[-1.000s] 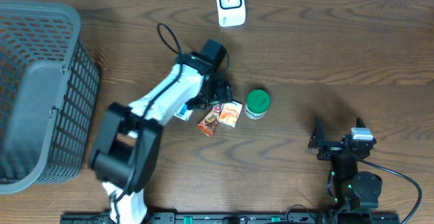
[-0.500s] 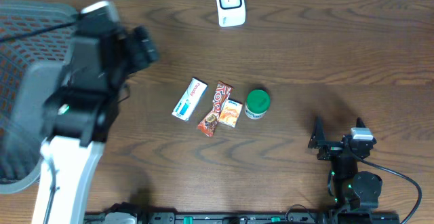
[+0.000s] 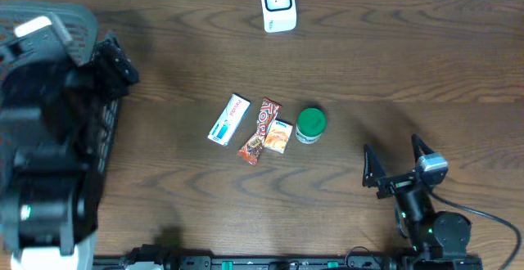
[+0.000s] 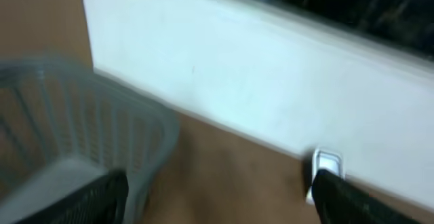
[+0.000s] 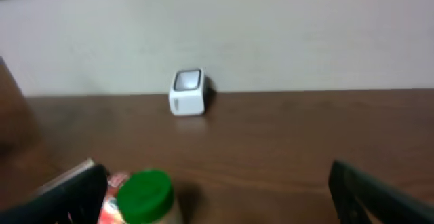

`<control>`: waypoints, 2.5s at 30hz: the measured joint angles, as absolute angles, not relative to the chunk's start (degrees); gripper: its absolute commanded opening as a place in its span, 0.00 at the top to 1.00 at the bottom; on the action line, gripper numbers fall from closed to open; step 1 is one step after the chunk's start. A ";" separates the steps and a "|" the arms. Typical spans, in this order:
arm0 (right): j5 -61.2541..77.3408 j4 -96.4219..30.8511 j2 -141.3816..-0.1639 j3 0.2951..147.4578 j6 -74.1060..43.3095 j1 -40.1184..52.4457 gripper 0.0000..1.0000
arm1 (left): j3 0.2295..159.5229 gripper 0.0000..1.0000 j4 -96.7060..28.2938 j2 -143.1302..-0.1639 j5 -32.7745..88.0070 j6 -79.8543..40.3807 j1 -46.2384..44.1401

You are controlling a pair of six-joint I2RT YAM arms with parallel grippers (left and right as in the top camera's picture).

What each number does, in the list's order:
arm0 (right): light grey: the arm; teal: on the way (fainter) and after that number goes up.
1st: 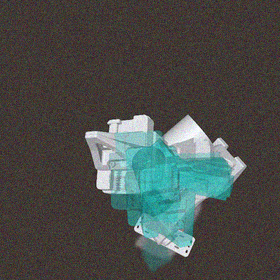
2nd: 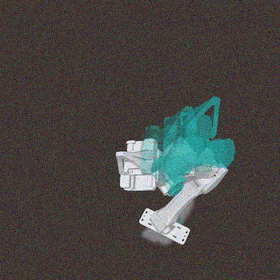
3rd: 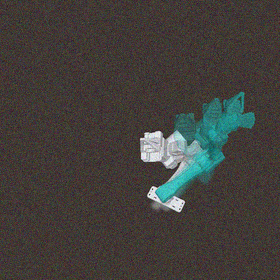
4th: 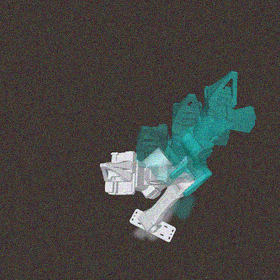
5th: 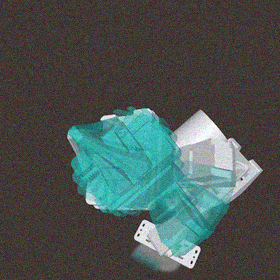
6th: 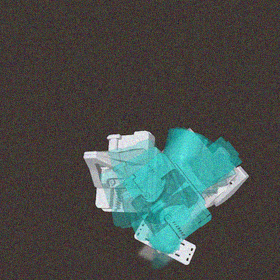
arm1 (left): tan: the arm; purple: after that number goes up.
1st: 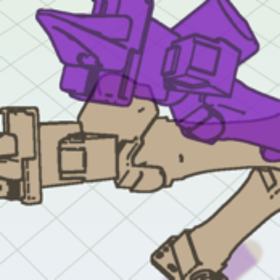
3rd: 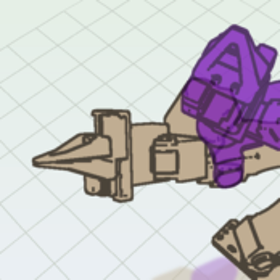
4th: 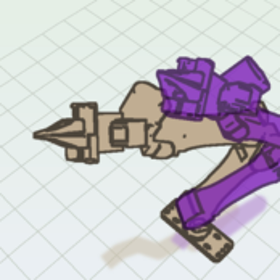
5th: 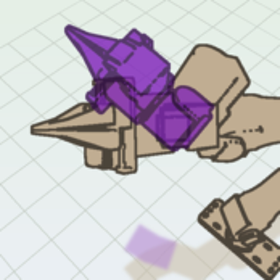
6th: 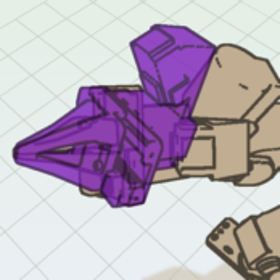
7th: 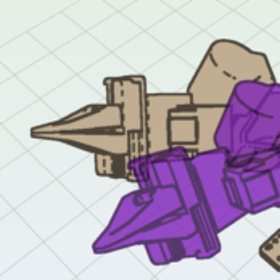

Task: Scan the item barcode

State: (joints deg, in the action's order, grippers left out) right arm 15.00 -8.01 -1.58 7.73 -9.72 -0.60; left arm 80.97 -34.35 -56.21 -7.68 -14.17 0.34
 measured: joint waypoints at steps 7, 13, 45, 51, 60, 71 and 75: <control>13.85 -25.47 -17.65 28.27 -8.23 -0.60 0.01 | 80.82 0.13 -32.75 -47.64 -7.73 -10.55 0.34; 15.22 -39.18 -44.36 48.56 -6.98 -0.56 0.01 | 74.17 0.13 -32.99 -41.63 -8.99 -9.98 0.34; 13.28 -60.16 -82.67 69.89 -47.24 13.72 0.02 | 44.71 0.13 -41.85 -16.34 -10.07 -24.27 0.34; 8.99 -59.92 -86.02 72.84 -64.64 19.09 0.01 | 44.71 0.12 -43.83 -16.34 -10.07 -24.27 0.34; 9.41 -53.67 -96.27 72.90 -79.09 21.30 0.01 | 44.71 0.13 -47.83 -16.34 -10.09 -24.27 0.34; 10.59 -47.90 -100.42 72.93 -88.25 24.47 0.01 | 44.71 0.12 -47.99 -16.34 -10.09 -24.27 0.34; 10.44 -47.20 -103.66 72.93 -89.73 25.80 0.05 | 44.71 0.13 -48.56 -16.34 -10.09 -24.27 0.34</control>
State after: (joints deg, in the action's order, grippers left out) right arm 10.44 -47.20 -103.66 72.93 -89.73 25.80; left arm 44.71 -48.56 -16.34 -10.09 -24.27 0.34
